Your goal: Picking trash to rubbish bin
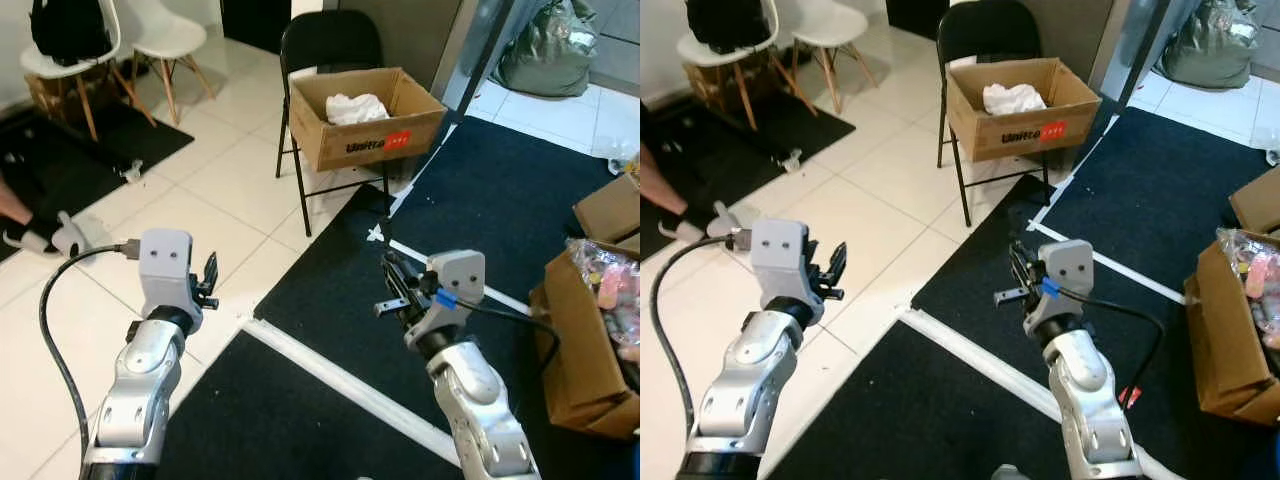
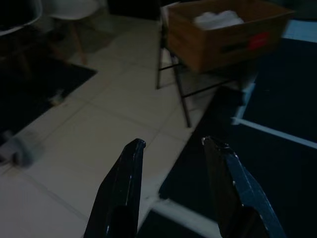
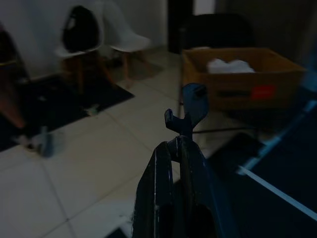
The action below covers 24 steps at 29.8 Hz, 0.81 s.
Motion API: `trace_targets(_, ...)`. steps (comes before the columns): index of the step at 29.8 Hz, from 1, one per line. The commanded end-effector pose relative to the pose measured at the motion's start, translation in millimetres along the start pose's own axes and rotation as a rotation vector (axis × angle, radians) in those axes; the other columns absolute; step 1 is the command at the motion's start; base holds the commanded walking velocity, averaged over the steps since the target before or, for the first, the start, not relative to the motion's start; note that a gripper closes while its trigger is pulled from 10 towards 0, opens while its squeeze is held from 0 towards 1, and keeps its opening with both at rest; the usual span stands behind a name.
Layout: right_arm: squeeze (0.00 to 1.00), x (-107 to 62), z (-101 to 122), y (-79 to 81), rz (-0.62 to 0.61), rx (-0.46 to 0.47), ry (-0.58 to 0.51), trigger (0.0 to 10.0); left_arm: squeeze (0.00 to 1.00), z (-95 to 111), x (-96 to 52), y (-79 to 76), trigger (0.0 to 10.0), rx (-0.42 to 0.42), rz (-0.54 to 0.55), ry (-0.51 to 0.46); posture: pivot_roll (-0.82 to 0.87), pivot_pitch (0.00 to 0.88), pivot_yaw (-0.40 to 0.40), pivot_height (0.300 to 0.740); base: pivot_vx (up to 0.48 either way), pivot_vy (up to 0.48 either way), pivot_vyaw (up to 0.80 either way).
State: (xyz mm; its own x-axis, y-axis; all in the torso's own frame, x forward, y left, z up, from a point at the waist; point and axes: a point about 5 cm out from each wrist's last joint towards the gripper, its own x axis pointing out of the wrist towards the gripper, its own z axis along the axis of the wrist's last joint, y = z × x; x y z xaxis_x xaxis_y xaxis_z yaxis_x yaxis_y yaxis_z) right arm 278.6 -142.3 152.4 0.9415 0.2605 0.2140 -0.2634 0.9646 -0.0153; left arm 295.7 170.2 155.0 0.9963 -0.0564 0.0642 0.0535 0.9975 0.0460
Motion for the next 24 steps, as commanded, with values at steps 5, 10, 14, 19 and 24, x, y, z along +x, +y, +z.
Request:
trace_targets(5, 0.00, -1.6, -1.8, -1.5, -0.006, -0.001, 0.008, 10.0, 0.00, -2.6, -3.2, -1.5, 10.0, 0.005, -0.008, 0.006, -0.01, 0.134, -0.010, 0.740, 0.262, 0.000, -0.47)
trace_targets(10, 0.00, -1.8, -1.8, -1.3, -0.006, -0.001, 0.008, 10.0, 0.00, -2.6, -3.5, -1.6, 10.0, 0.004, -0.010, 0.006, -0.01, 0.132, -0.010, 0.740, 0.260, 0.000, -0.46)
trace_targets(14, 0.00, -1.4, -2.2, -0.8, -0.006, -0.001, 0.008, 10.0, 0.00, -2.5, -3.3, -0.8, 10.0, 0.006, -0.010, 0.005, -0.01, 0.134, -0.008, 0.740, 0.260, 0.000, 0.00)
trace_targets(19, 0.00, -1.4, -3.0, 0.1, -0.007, 0.001, 0.009, 10.0, 0.00, -2.1, -3.0, 0.7, 10.0, 0.010, -0.009, 0.006, 0.00, 0.142, -0.005, 0.740, 0.262, 0.000, 0.00)
trace_targets(24, 0.00, -1.5, -4.4, 2.1, -0.009, 0.006, 0.012, 10.0, 0.00, -1.4, -4.0, 2.9, 10.0, 0.015, -0.003, 0.006, 0.00, 0.150, -0.010, 0.740, 0.262, 0.000, 0.00)
